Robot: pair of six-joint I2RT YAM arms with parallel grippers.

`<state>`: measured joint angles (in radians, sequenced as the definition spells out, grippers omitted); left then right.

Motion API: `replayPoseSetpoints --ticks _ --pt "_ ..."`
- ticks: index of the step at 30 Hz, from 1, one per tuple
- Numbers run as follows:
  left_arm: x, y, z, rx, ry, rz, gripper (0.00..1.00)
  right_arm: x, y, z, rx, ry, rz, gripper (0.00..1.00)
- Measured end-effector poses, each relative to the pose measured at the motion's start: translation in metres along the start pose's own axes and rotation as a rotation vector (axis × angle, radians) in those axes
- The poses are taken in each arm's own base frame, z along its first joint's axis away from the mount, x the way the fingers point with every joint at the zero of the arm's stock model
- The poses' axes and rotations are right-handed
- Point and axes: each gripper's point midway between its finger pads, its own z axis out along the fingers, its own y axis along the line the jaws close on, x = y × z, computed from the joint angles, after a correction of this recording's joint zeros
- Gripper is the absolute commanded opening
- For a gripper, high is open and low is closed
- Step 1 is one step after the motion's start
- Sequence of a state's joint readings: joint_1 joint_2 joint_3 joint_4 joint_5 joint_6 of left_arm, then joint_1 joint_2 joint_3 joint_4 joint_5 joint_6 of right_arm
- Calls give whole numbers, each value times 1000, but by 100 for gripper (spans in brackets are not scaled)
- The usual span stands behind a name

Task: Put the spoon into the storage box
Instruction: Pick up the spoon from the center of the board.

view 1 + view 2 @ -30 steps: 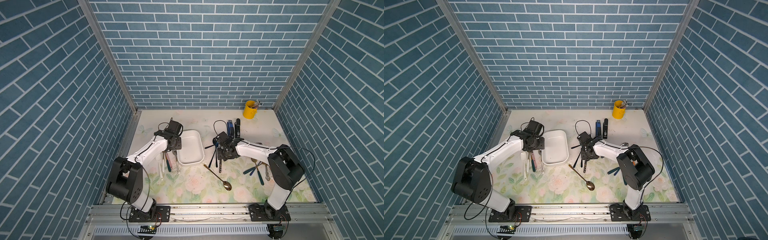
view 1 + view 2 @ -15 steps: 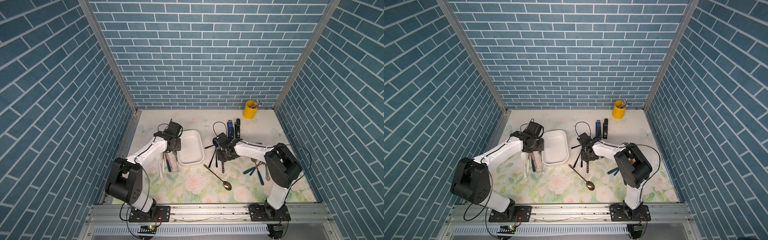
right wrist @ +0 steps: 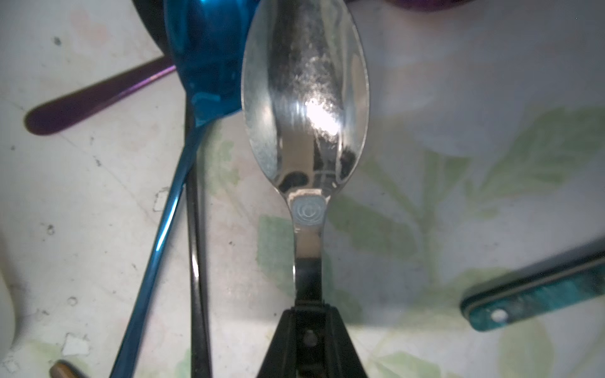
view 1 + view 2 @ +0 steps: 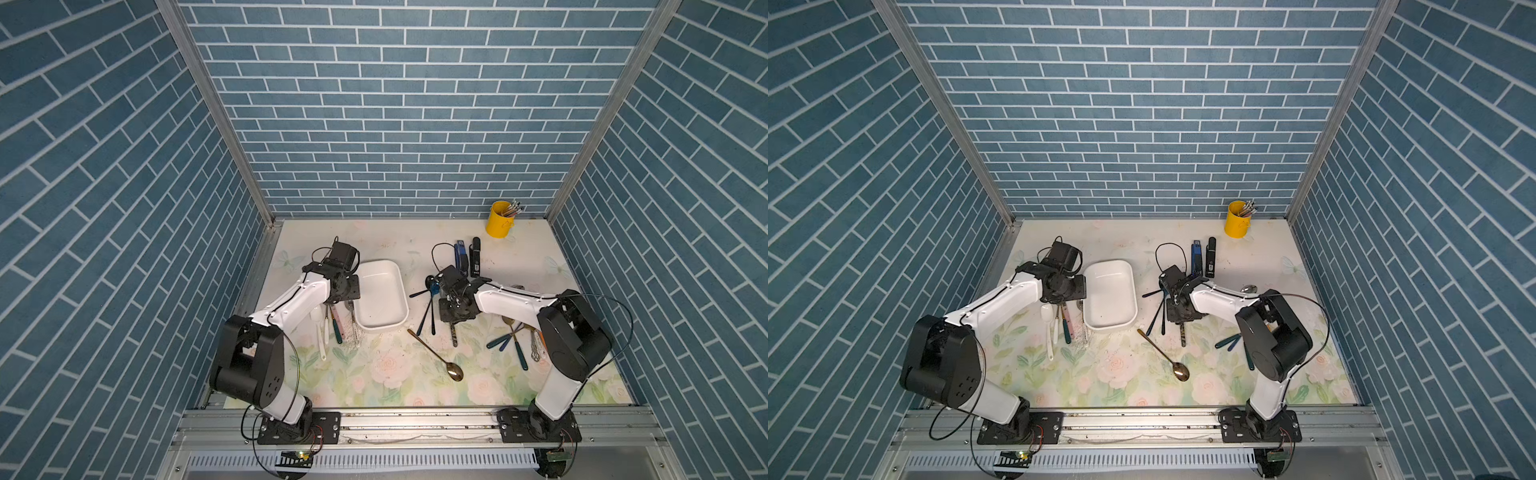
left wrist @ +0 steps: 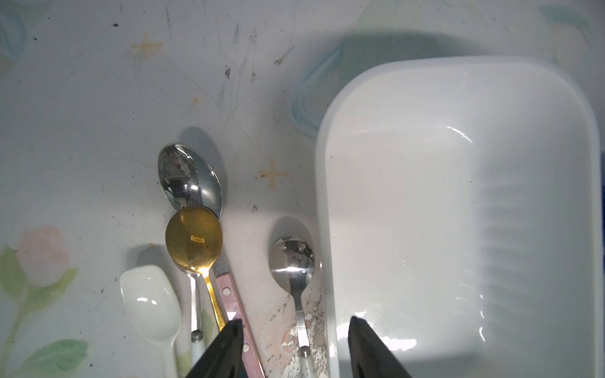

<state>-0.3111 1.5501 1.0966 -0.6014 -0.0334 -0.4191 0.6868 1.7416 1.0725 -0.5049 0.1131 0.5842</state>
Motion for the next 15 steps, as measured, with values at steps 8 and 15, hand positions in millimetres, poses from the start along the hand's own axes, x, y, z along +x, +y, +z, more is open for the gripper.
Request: replayPoseSetpoints --ticks 8,15 --pt "-10 -3 3 115 -8 -97 57 -42 13 -43 -25 -84 -40 9" --pt "0 29 12 168 24 -265 57 -109 63 -106 -133 -221 -105 9"
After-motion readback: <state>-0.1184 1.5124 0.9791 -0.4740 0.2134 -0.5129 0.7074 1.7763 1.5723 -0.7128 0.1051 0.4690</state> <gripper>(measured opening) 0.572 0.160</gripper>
